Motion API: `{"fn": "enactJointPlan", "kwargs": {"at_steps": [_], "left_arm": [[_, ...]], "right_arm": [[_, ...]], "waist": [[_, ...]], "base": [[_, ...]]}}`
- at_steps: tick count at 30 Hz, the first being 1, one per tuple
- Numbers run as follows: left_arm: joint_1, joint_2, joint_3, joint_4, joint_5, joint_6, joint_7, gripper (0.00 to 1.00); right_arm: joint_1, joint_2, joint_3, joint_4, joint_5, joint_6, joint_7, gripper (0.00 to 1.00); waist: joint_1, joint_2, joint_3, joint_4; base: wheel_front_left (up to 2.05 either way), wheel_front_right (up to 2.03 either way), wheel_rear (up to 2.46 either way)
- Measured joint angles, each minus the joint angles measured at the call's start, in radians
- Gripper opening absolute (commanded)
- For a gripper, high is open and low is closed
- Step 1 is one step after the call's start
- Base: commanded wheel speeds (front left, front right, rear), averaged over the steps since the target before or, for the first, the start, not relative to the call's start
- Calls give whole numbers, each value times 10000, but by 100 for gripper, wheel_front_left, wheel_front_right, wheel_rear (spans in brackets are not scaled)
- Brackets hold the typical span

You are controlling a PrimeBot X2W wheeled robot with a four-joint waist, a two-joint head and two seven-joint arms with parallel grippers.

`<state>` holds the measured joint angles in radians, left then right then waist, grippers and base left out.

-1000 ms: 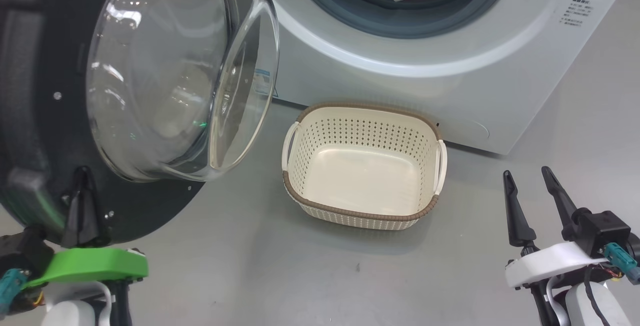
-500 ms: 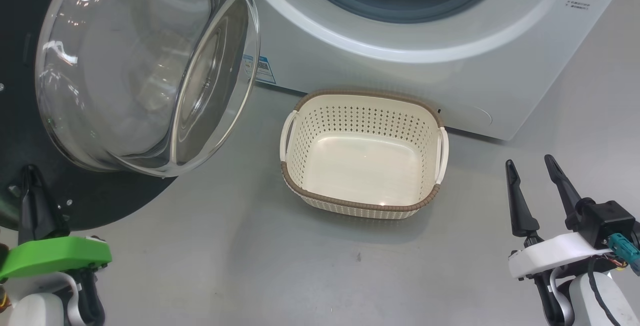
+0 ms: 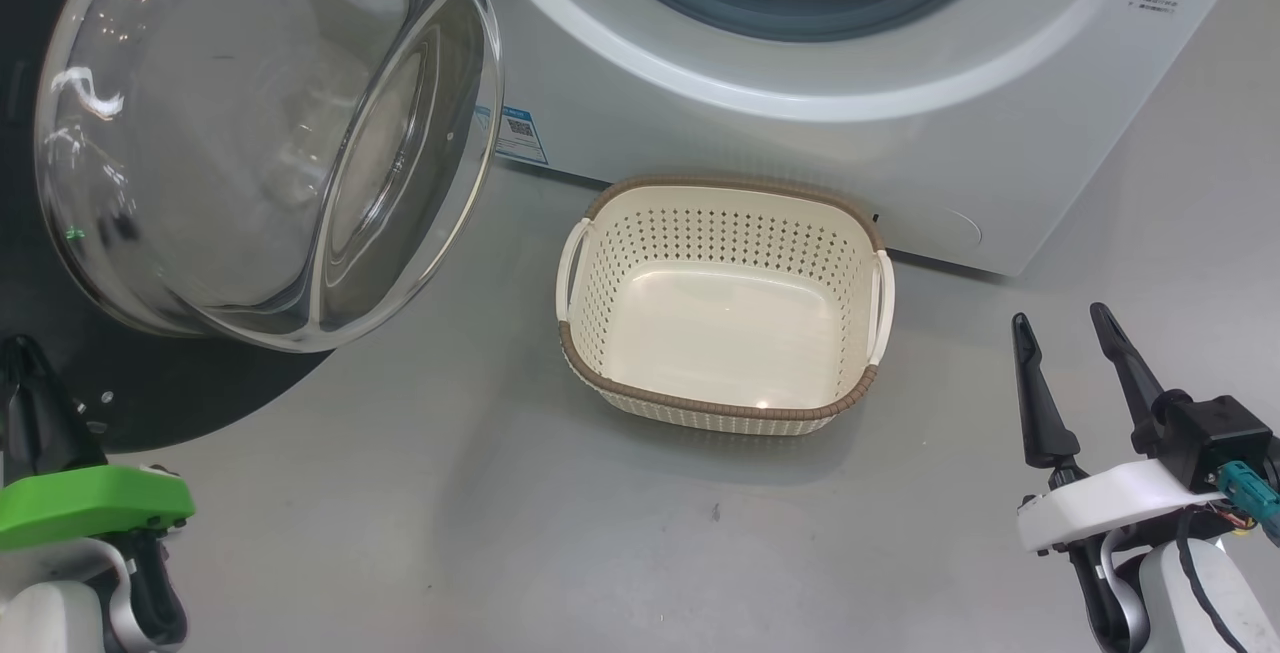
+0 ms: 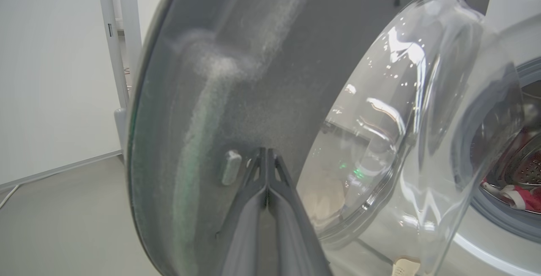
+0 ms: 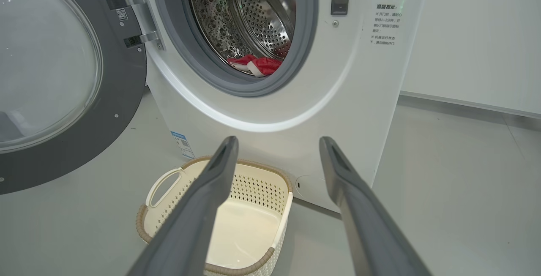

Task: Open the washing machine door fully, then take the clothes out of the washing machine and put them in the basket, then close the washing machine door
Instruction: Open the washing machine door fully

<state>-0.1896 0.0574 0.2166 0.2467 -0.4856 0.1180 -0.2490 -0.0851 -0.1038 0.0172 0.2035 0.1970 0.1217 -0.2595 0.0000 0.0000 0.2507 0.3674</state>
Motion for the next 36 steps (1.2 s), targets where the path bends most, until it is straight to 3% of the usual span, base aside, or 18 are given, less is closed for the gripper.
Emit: {"fn": "enactJointPlan", "kwargs": {"at_steps": [12, 27, 32, 33, 35, 36], "left_arm": [[44, -27, -138, 182, 391, 2, -2, 0], [1228, -77, -1584, -305, 1400, -29, -29, 0], [1614, -73, -2268, -593, 1592, -372, 21, 0], [1648, -73, -2487, -639, 1674, -476, 31, 5], [1747, -79, -2821, -715, 1722, -631, 148, 44], [1813, -81, -2932, -754, 1726, -673, 205, 68]], "right_arm": [[-105, 65, 71, 215, 15, 2, 0, 100], [74, 163, 90, 523, 127, 2, 0, 100], [247, 253, 36, 569, 176, 2, 0, 100], [290, 265, 38, 577, 232, 2, 0, 100], [336, 288, 92, 633, 245, 2, 0, 100], [336, 301, 136, 648, 245, 4, 0, 100]], "waist": [[0, 0, -175, -132], [0, 0, -935, -297], [0, 0, -1198, -322], [0, 0, -1245, -323], [0, 0, -1333, -335], [0, 0, -1370, -351]], "base": [[0, 0, 0], [0, 0, 0], [0, 0, 0], [0, 0, 0], [0, 0, 0], [0, 0, 0]]}}
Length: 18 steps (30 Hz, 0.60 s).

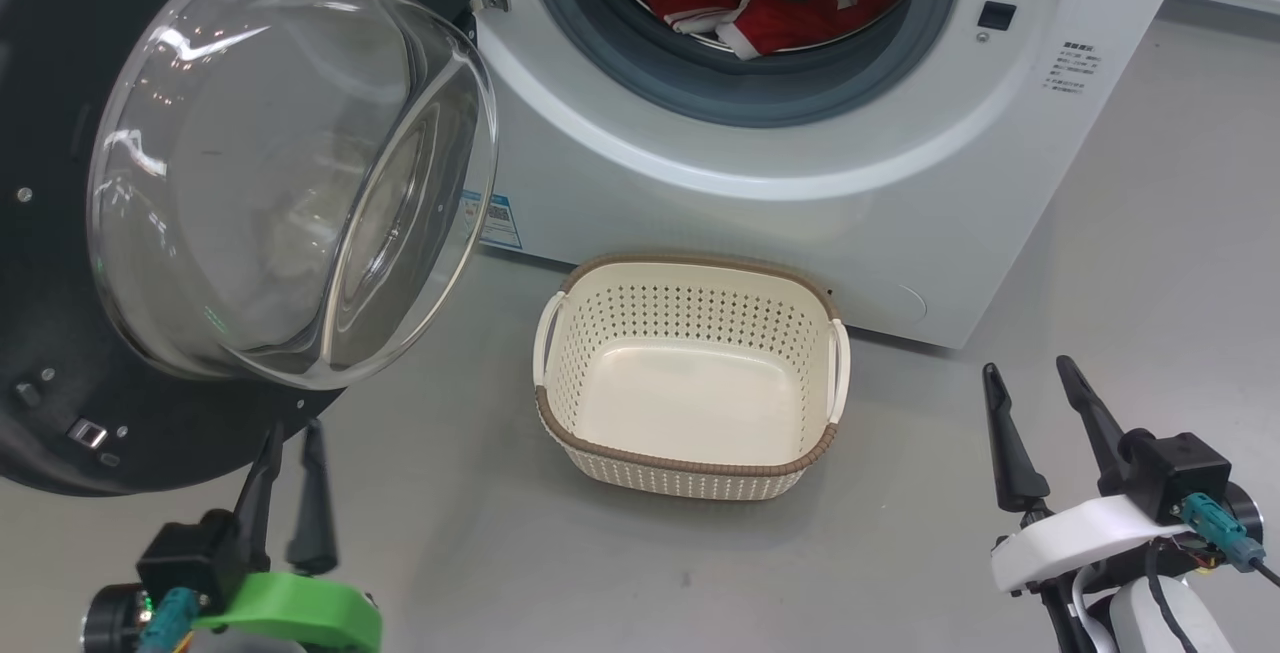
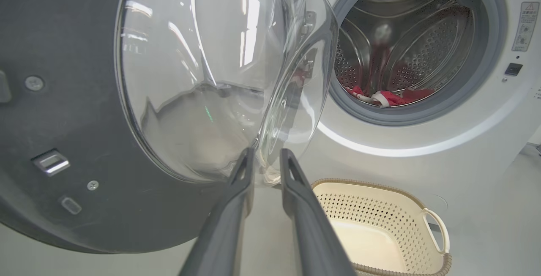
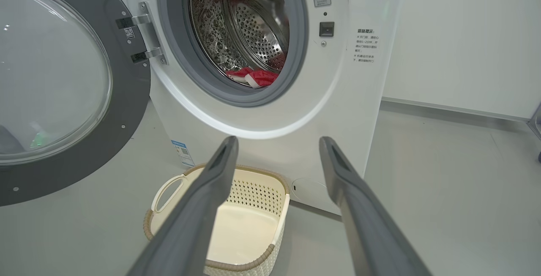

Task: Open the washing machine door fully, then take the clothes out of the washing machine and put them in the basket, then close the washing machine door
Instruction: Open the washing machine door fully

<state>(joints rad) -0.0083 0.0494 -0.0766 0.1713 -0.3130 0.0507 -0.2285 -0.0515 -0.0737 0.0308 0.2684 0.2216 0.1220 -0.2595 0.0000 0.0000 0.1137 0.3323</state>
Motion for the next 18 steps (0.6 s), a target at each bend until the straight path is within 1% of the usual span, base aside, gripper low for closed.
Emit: {"fn": "enactJointPlan", "kwargs": {"at_steps": [1, 2, 9, 12, 18], "left_arm": [[84, 8, -104, -54, 21, -48, 6, 97], [136, 8, -230, -102, 56, -119, 52, 100], [221, 4, -719, -410, 81, -382, 251, 100], [269, 2, -792, -499, 79, -391, 255, 100], [307, 4, -949, -596, 67, -401, 441, 100]], "right_arm": [[0, 19, 40, 2, 0, 0, 0, 100], [-1, 38, 69, 2, 0, 0, 0, 100], [-4, 104, 267, -6, -4, 0, 0, 100], [-4, 107, 314, -15, -4, 0, 0, 100], [-3, 125, 345, -40, -2, 0, 0, 100]], "waist": [[0, 0, -28, -29], [0, 0, -51, -63], [0, 0, -171, -439], [0, 0, -194, -586], [0, 0, -242, -1115]], "base": [[0, 0, 0], [0, 0, 0], [0, 0, 0], [0, 0, 0], [0, 0, 0]]}}
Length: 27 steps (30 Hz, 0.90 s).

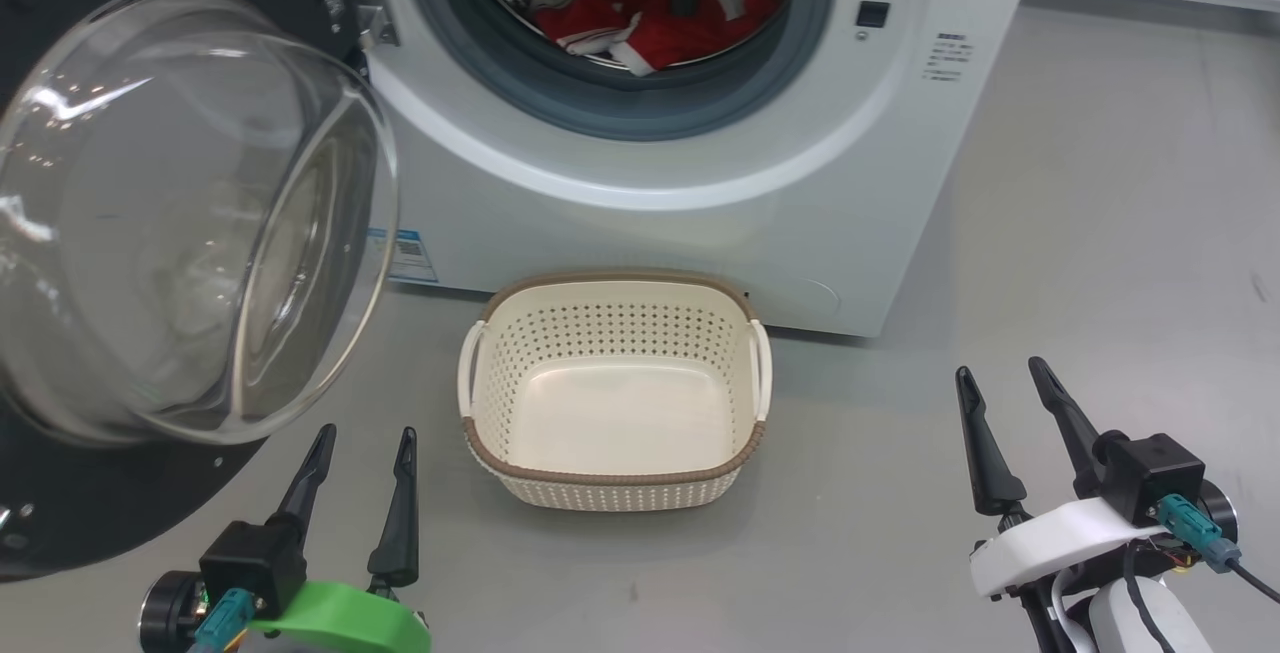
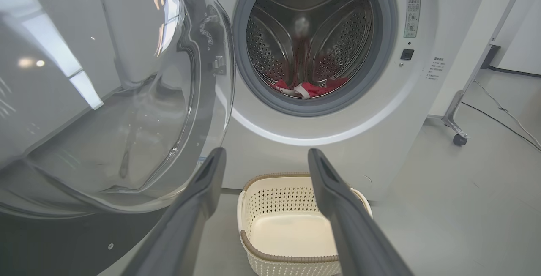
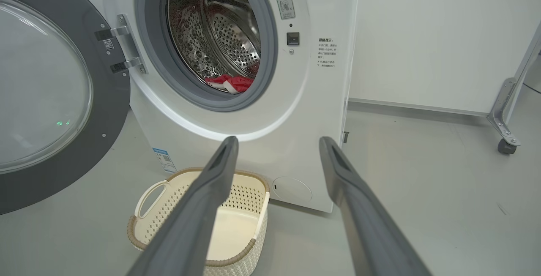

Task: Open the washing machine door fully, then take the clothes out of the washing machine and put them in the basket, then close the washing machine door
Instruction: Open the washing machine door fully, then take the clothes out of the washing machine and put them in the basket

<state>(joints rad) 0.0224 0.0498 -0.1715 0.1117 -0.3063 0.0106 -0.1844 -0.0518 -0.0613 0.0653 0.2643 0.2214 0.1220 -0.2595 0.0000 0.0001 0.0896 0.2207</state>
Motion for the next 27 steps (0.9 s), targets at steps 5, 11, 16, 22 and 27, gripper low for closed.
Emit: {"fn": "enactJointPlan", "kwargs": {"at_steps": [5, 11, 16, 22, 27], "left_arm": [[-3, 0, -36, -115, 19, 4, 104, 100], [-4, 33, -61, -86, 211, 40, 441, 100], [-2, 54, 8, -107, 215, 125, 604, 100], [-6, 50, -40, -148, 215, 173, 704, 100], [-7, 52, -15, -180, 215, 207, 780, 100]], "right_arm": [[1, 19, 115, -61, -2, 0, 0, 100], [5, 56, 209, -155, 13, 0, 0, 100], [12, 77, 282, -215, 73, 0, 0, 100], [159, 98, 155, -314, 104, 0, 0, 100], [220, 123, 136, -349, 115, 0, 0, 100]], "waist": [[0, 0, -26, -481], [0, 0, -67, -1160], [0, 0, -89, -1623], [0, 0, -103, -1996], [0, 0, -111, -2020]], "base": [[0, 0, 0], [0, 0, 0], [0, 0, 0], [0, 0, 0], [0, 0, 0]]}}
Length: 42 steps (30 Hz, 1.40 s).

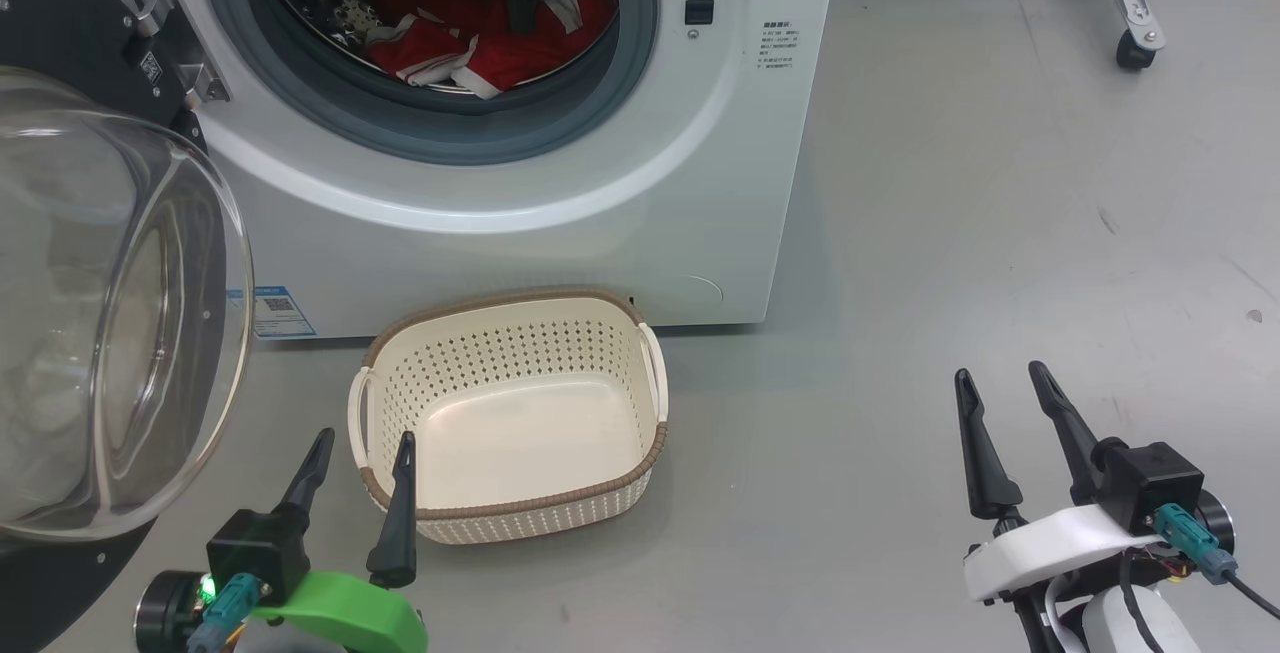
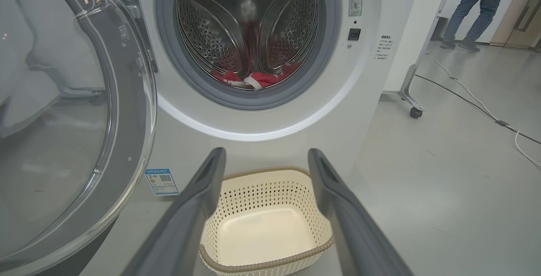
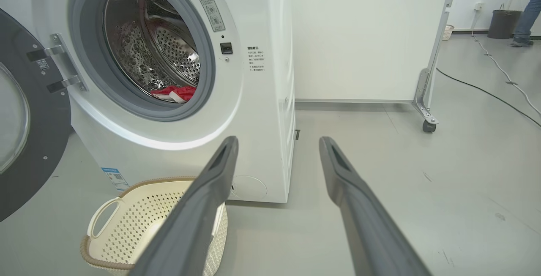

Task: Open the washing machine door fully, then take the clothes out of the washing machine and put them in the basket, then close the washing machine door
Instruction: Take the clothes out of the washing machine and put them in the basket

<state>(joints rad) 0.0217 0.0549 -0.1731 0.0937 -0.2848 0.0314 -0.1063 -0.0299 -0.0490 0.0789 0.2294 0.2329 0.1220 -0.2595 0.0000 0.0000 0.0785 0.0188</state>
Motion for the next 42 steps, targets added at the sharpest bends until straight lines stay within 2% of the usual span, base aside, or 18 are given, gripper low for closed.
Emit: {"fn": "enactJointPlan", "kwargs": {"at_steps": [26, 42], "left_arm": [[-2, 4, -50, -247, -12, 104, 128, 100], [-2, 6, -98, -428, -12, 73, 86, 100]], "right_arm": [[0, 35, 13, -176, 33, 0, 0, 100], [5, 40, 48, -207, 33, 0, 0, 100]], "waist": [[0, 0, 56, -41], [0, 0, 159, -38]], "base": [[2, -2, 0], [55, -55, 0]]}}
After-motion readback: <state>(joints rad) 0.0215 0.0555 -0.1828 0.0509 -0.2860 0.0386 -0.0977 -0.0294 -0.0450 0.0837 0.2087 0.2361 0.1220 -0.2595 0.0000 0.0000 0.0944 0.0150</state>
